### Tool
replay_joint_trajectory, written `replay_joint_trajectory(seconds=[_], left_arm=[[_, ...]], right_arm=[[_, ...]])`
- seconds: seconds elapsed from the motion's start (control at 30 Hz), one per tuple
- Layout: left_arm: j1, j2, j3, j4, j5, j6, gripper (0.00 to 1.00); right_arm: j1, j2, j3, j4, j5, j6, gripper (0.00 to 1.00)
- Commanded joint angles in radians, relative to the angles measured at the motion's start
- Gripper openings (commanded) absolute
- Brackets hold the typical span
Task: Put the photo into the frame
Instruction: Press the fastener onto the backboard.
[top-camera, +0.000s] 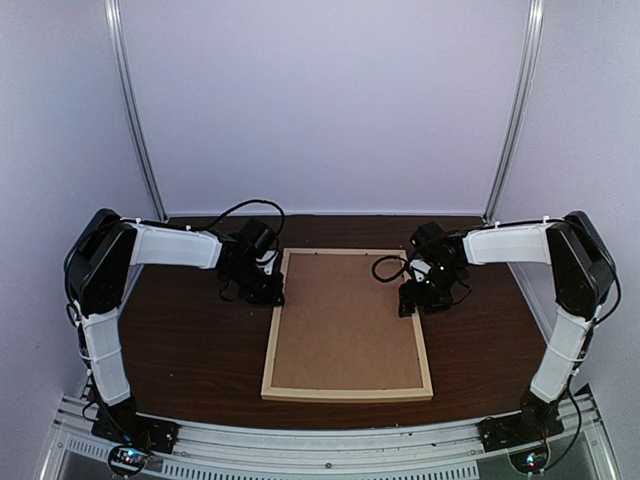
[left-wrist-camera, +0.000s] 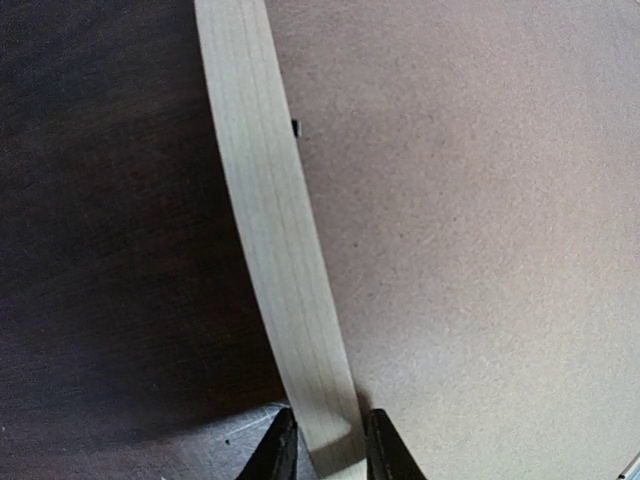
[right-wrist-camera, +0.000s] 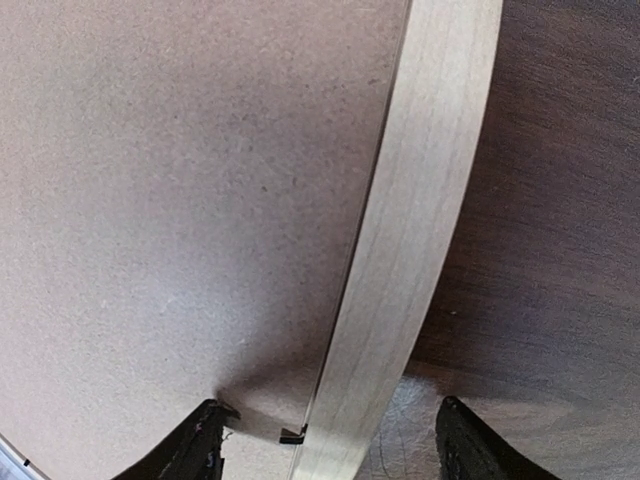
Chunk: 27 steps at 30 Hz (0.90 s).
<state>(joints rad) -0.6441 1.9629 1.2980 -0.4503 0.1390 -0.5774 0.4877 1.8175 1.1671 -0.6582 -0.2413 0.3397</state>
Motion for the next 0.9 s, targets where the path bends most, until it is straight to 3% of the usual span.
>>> replay_joint_trajectory(seconds=[0.0, 0.33, 0.87], left_arm=[[0.0, 0.007, -0.022, -0.008, 0.001, 0.011, 0.24], [0.0, 0.0, -0.02, -0.005, -0.009, 0.003, 0.24], [0.0, -0.012, -0.031, 0.011, -0.016, -0.001, 0.24]], right_arm=[[0.001, -0.062, -0.012, -0.026, -0.025, -0.006, 0.72], [-0.014, -0.221, -0.068, -0.096, -0.036, -0.005, 0.76], [0.024, -0.454, -0.333, -0.13, -0.05, 0.056, 0.75]])
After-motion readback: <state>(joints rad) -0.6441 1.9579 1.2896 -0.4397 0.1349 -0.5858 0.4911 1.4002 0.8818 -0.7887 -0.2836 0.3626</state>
